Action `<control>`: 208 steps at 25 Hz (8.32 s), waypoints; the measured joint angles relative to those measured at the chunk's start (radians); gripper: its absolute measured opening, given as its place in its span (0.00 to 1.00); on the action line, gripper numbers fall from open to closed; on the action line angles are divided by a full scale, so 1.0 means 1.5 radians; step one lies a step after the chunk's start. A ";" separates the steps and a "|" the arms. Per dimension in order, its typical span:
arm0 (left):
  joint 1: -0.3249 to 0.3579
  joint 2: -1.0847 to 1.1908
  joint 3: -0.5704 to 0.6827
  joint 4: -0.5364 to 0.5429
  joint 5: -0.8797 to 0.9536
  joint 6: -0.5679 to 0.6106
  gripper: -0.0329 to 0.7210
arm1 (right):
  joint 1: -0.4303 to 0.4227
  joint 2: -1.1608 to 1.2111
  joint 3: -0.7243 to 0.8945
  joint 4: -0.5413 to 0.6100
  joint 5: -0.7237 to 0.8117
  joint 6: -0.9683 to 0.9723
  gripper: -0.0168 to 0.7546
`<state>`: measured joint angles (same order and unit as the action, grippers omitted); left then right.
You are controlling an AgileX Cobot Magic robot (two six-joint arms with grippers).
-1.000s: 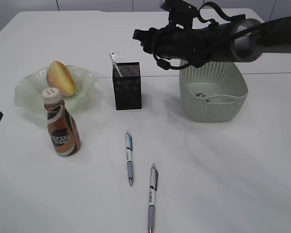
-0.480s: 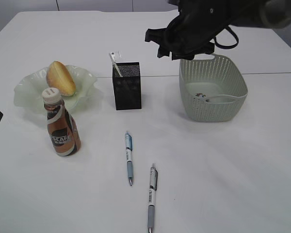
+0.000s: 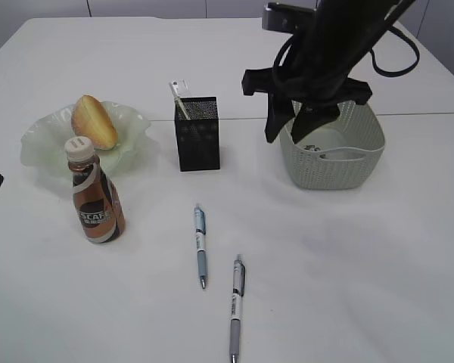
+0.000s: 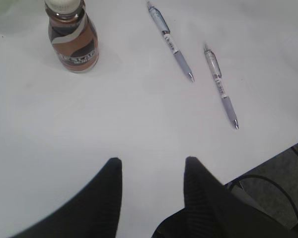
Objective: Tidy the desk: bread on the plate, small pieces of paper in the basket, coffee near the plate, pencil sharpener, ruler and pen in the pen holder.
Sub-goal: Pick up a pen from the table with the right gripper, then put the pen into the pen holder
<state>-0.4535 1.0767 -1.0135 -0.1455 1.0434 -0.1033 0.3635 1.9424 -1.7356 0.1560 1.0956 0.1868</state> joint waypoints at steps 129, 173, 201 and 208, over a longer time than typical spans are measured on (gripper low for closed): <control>0.000 0.000 0.001 0.027 -0.047 0.000 0.45 | -0.012 0.051 -0.093 0.003 -0.206 0.074 0.08; 0.000 0.000 0.001 0.026 -0.046 0.000 0.45 | -0.017 0.240 -0.104 0.153 -0.730 0.007 0.08; 0.000 0.000 0.001 0.026 -0.046 0.000 0.45 | 0.003 0.244 -0.104 0.154 -0.724 0.012 0.28; 0.000 0.000 0.001 0.026 -0.046 0.000 0.45 | 0.000 0.201 -0.104 0.119 -0.528 -0.059 0.28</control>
<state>-0.4535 1.0767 -1.0124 -0.1060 0.9750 -0.1033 0.3639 2.2436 -1.8923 0.3342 0.3030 0.0990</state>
